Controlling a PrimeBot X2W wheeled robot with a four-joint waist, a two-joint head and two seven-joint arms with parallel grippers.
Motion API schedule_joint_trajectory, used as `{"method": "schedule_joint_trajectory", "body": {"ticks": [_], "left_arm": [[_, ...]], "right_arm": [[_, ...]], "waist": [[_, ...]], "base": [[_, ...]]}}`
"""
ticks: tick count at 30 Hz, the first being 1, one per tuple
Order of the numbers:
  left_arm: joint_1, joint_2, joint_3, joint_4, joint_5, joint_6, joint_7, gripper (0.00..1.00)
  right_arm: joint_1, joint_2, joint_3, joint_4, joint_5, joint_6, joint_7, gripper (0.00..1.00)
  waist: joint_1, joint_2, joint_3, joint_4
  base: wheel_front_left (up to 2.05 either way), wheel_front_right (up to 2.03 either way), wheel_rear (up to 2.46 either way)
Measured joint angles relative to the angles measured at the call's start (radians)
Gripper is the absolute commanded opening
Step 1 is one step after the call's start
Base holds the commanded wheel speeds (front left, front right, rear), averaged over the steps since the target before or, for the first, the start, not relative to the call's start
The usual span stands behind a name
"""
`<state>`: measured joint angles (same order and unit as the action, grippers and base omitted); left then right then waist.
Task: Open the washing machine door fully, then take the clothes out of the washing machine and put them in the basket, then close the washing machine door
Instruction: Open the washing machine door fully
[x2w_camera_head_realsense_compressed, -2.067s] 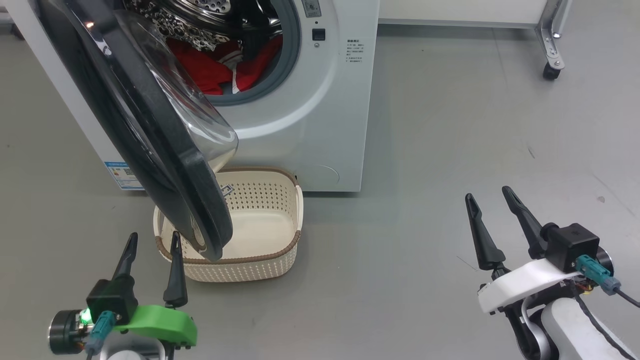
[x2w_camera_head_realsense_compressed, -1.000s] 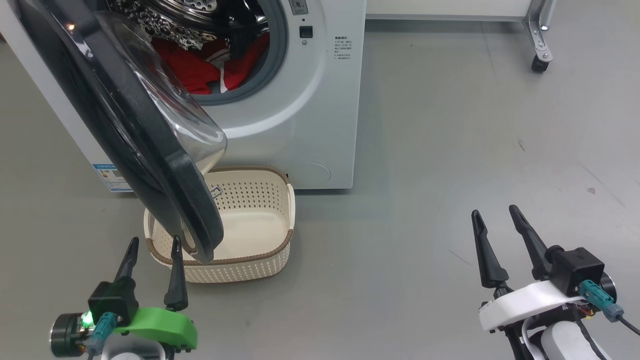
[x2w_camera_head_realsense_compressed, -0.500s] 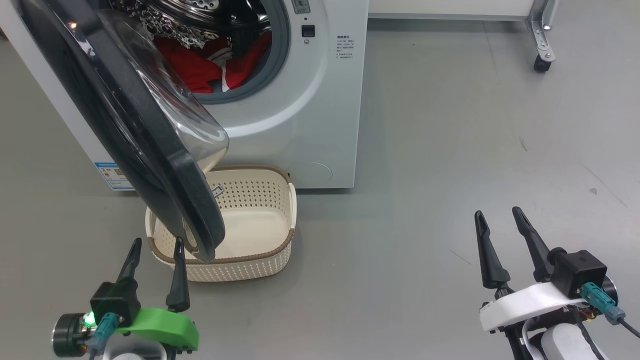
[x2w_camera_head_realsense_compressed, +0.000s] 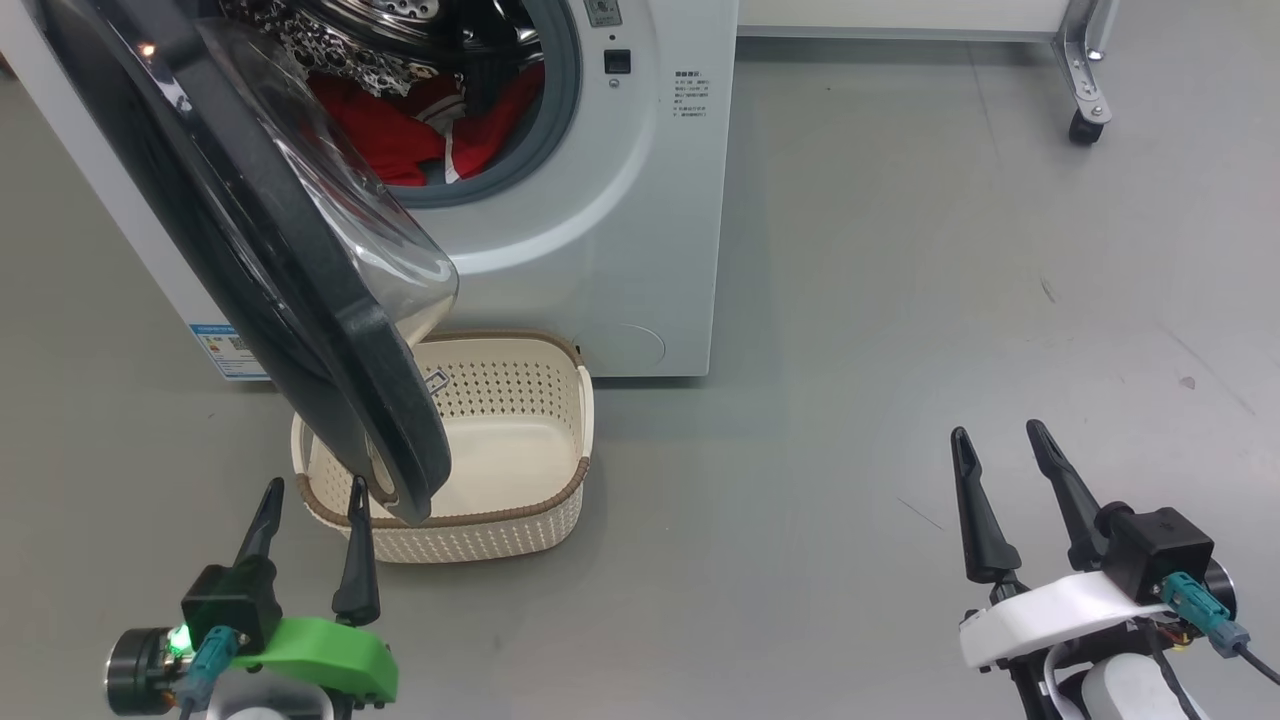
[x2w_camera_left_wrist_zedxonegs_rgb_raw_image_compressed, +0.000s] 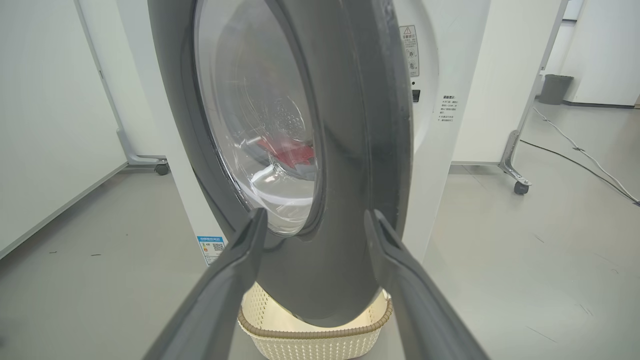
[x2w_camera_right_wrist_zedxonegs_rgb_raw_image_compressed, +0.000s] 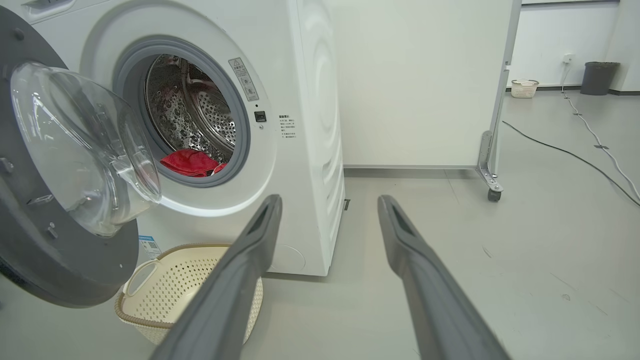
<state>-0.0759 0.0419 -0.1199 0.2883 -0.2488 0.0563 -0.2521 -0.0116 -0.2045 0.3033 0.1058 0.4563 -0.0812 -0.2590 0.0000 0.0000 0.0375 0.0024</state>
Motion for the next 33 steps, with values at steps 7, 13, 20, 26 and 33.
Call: {"method": "schedule_joint_trajectory", "body": {"ticks": [7,13,20,26,33], "left_arm": [[0.0,0.0,0.0,0.001,0.0,-0.001,0.0,1.0],[0.0,0.0,0.0,0.003,0.0,-0.001,0.0,1.0],[0.0,0.0,-0.004,0.007,0.0,-0.001,0.0,1.0],[0.0,0.0,-0.011,0.019,0.0,-0.009,0.0,0.91],[0.0,0.0,-0.019,0.037,0.007,-0.01,0.0,0.0]], "right_arm": [[0.001,0.01,-0.009,0.002,-0.011,0.009,0.0,1.0],[0.001,0.017,-0.018,0.005,-0.019,0.018,0.0,1.0],[0.002,0.029,-0.03,0.007,-0.021,0.029,0.0,1.0],[0.006,0.035,-0.034,0.013,-0.03,0.039,0.0,1.0],[0.014,0.048,-0.044,0.018,-0.036,0.051,0.0,1.0]], "waist": [[0.0,0.0,-0.002,0.0],[0.0,0.0,-0.002,0.0],[0.0,0.0,-0.003,-0.001],[0.0,0.0,-0.004,-0.002],[0.0,0.0,-0.005,-0.001]], "base": [[0.0,0.0,0.0],[0.0,0.0,0.0],[0.0,0.0,0.0],[0.0,0.0,0.0],[0.0,0.0,0.0]]}}
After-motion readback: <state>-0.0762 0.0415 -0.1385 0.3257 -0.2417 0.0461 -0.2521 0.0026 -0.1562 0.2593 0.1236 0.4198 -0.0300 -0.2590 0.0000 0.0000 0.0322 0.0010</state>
